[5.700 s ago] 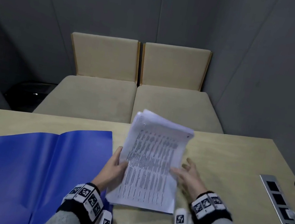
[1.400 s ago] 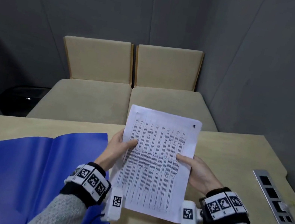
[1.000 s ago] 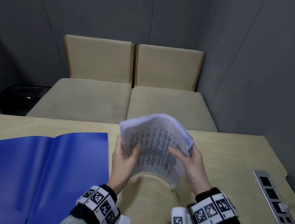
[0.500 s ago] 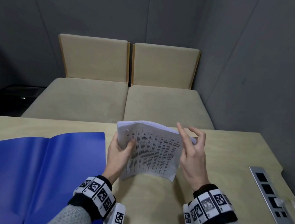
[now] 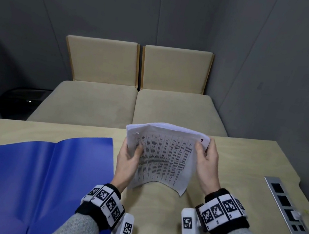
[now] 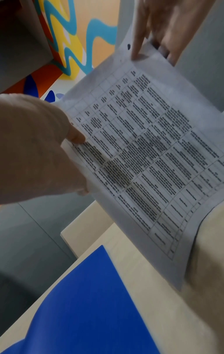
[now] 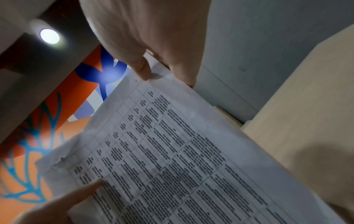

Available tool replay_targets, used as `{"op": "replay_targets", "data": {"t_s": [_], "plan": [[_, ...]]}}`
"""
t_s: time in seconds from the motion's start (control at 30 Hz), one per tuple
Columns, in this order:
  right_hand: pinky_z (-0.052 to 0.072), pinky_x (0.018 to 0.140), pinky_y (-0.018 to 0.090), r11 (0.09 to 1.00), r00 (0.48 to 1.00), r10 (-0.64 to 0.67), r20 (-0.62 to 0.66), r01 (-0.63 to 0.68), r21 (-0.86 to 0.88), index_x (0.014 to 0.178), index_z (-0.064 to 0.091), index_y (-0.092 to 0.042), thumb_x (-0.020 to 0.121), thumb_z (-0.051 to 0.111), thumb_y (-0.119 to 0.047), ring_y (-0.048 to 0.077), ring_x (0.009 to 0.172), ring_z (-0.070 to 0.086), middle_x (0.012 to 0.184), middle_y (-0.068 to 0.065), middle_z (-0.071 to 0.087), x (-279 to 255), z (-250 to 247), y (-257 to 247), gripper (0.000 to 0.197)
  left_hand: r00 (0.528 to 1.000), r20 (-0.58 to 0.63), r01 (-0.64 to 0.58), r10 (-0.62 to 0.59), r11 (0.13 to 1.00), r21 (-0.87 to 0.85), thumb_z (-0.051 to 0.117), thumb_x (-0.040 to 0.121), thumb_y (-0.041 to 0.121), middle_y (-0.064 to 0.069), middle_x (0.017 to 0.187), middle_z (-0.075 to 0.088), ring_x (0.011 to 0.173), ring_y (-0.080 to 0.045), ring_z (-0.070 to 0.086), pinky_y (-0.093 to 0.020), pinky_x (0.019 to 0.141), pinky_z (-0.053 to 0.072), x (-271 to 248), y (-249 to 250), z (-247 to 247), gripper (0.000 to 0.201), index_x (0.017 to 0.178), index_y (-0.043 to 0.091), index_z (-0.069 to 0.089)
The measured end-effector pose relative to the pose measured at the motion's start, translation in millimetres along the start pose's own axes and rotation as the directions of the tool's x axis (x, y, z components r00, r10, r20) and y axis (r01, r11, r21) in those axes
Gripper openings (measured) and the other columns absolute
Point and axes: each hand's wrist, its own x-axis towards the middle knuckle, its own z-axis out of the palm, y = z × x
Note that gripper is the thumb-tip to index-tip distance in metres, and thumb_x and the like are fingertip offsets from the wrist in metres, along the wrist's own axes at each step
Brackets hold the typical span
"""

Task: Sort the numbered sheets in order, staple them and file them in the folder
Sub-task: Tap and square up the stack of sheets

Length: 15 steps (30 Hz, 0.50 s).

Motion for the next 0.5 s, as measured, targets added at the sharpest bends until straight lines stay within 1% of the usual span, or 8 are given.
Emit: {"op": "replay_targets", "data": {"t_s": [0.1,0.17,0.2,0.23,0.3,0.33,0.43,0.5], "plan": [[0.051,0.085,0.027,0.996,1.000,0.000,-0.010,0.000,0.084,0.103,0.046,-0.010,0.100,0.042,-0.012,0.005,0.088,0.060,0.096,0.000,0.060,-2.5,2.1,-4.5,0.006,0.999,-0.029,-0.027,0.026,0.999,-0.018,0.055,0.095,0.020,0.012,0.106,0.065,0.104,-0.010,0.062,-0.030,0.088,0.051,-2.2,-5.8,0.2,0.025,0.112,0.038,0.053],[0.049,0.079,0.016,0.992,0.999,0.049,-0.004,-0.048,0.118,0.107,0.041,-0.012,0.099,0.041,-0.007,-0.004,0.084,0.060,0.093,-0.008,0.058,-5.1,3.9,4.1,0.009,0.999,-0.035,-0.030,0.030,1.000,-0.001,0.056,0.094,0.025,0.015,0.100,0.065,0.102,-0.011,0.062,-0.032,0.085,0.051,-4.1,-11.7,0.1,0.027,0.102,0.050,0.052],[0.049,0.080,0.018,0.990,0.997,0.083,0.002,-0.082,0.117,0.107,0.039,-0.015,0.098,0.040,-0.004,-0.001,0.086,0.061,0.094,-0.009,0.059,-6.7,5.1,11.6,0.015,0.999,-0.038,-0.025,0.025,1.000,0.009,0.055,0.094,0.025,0.015,0.098,0.064,0.099,-0.010,0.062,-0.031,0.083,0.051,-5.0,-14.4,0.5,0.030,0.097,0.054,0.051],[0.051,0.084,0.025,0.988,0.992,0.122,0.012,-0.122,0.096,0.106,0.039,-0.020,0.095,0.040,-0.001,0.007,0.091,0.062,0.096,-0.007,0.061,-9.1,6.5,18.9,0.023,0.999,-0.040,-0.023,0.024,0.999,0.022,0.054,0.095,0.023,0.015,0.096,0.063,0.096,-0.008,0.061,-0.028,0.080,0.050,-5.7,-17.0,0.6,0.033,0.093,0.055,0.050],[0.052,0.090,0.045,0.980,0.981,0.195,0.019,-0.195,0.040,0.104,0.040,-0.029,0.091,0.037,0.001,0.022,0.097,0.061,0.100,-0.001,0.063,-14.8,8.7,36.9,0.032,0.999,-0.042,-0.014,0.016,0.999,0.049,0.050,0.097,0.016,0.014,0.093,0.059,0.091,-0.004,0.058,-0.021,0.073,0.046,-7.6,-24.0,1.3,0.030,0.092,0.045,0.047],[0.050,0.092,0.050,0.974,0.974,0.226,0.021,-0.226,0.020,0.102,0.040,-0.033,0.091,0.037,-0.001,0.022,0.098,0.061,0.102,-0.002,0.062,-16.9,9.7,43.9,0.034,0.999,-0.039,-0.002,0.005,0.998,0.067,0.049,0.097,0.014,0.013,0.093,0.058,0.089,-0.004,0.057,-0.020,0.071,0.045,-8.6,-26.6,1.6,0.026,0.092,0.039,0.045],[0.048,0.094,0.054,0.957,0.958,0.287,0.021,-0.286,-0.039,0.098,0.041,-0.042,0.094,0.037,-0.011,0.023,0.099,0.060,0.104,-0.003,0.062,-14.5,12.7,57.2,0.032,0.998,-0.030,0.056,-0.052,0.989,0.134,0.047,0.098,0.015,0.013,0.093,0.058,0.086,0.002,0.057,-0.022,0.072,0.046,-8.4,-34.5,0.3,0.015,0.097,0.030,0.045],[0.053,0.085,0.053,0.955,0.956,0.292,0.032,-0.290,-0.052,0.105,0.042,-0.030,0.094,0.035,-0.011,0.028,0.093,0.062,0.100,0.004,0.063,-9.6,12.2,52.5,0.023,0.996,-0.008,0.093,-0.093,0.984,0.152,0.046,0.098,0.015,0.014,0.097,0.059,0.088,0.005,0.058,-0.024,0.077,0.048,-4.3,-33.6,-3.1,0.011,0.108,0.020,0.046]]}}
